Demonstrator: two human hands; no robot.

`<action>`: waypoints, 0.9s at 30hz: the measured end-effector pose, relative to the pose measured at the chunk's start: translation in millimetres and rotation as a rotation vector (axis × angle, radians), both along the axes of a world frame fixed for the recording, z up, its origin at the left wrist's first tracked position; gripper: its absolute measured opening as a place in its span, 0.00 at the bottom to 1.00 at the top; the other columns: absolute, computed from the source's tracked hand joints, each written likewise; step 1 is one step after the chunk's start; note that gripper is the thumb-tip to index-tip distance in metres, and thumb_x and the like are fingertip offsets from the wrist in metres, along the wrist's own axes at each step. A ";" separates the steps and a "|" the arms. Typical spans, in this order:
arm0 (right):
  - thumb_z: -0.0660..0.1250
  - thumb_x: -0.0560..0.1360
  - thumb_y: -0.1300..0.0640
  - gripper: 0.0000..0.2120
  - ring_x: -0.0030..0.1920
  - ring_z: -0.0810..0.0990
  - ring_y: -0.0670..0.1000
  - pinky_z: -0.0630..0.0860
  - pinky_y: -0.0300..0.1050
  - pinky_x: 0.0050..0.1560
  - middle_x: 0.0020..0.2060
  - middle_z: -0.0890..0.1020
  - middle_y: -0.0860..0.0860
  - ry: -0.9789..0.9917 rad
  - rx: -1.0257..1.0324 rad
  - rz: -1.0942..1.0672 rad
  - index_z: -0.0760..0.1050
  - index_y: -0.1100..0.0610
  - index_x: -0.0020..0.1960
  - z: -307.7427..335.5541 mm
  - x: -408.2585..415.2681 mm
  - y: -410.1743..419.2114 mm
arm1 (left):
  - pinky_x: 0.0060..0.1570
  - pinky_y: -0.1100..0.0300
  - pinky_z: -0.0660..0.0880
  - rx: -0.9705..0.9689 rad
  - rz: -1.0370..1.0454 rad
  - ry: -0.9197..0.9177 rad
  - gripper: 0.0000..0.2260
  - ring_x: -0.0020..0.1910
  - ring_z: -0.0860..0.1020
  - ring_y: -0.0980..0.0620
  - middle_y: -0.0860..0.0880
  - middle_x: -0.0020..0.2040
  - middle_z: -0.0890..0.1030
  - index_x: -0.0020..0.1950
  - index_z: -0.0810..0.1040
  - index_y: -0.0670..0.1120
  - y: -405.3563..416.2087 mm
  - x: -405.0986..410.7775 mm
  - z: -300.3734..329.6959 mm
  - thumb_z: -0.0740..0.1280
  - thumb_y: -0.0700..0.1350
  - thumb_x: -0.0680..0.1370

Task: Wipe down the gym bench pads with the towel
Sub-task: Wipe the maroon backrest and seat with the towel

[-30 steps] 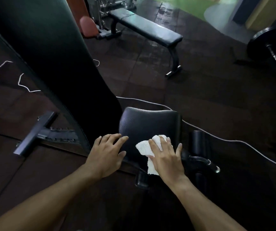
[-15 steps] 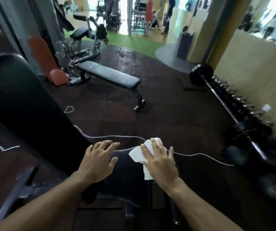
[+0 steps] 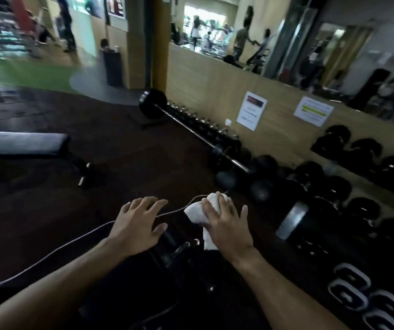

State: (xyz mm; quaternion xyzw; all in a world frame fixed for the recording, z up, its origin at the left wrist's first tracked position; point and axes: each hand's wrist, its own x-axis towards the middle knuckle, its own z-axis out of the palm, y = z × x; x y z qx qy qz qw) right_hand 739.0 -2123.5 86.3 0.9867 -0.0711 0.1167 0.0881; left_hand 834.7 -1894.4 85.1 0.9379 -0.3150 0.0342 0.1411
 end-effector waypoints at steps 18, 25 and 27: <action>0.61 0.77 0.37 0.28 0.63 0.81 0.61 0.77 0.76 0.51 0.67 0.77 0.61 -0.290 -0.081 -1.252 0.72 0.52 0.70 35.0 -457.6 -26.5 | 0.75 0.50 0.54 -0.073 -1.289 -0.105 0.30 0.77 0.56 0.50 0.55 0.77 0.59 0.79 0.54 0.57 -277.6 -312.3 54.5 0.58 0.63 0.80; 0.64 0.76 0.38 0.27 0.66 0.78 0.61 0.74 0.78 0.52 0.69 0.75 0.58 -0.297 -0.138 -1.779 0.70 0.50 0.70 31.3 -667.3 175.9 | 0.75 0.47 0.55 -0.144 -1.830 -0.147 0.31 0.76 0.59 0.49 0.53 0.77 0.62 0.79 0.56 0.57 -195.1 -569.3 52.5 0.57 0.65 0.78; 0.74 0.73 0.44 0.30 0.68 0.76 0.62 0.71 0.80 0.55 0.71 0.73 0.59 -0.340 -0.135 -1.933 0.68 0.48 0.71 30.4 -712.2 247.8 | 0.73 0.46 0.60 -0.162 -1.971 -0.156 0.31 0.74 0.64 0.48 0.52 0.74 0.67 0.77 0.62 0.56 -146.4 -633.4 48.5 0.58 0.65 0.76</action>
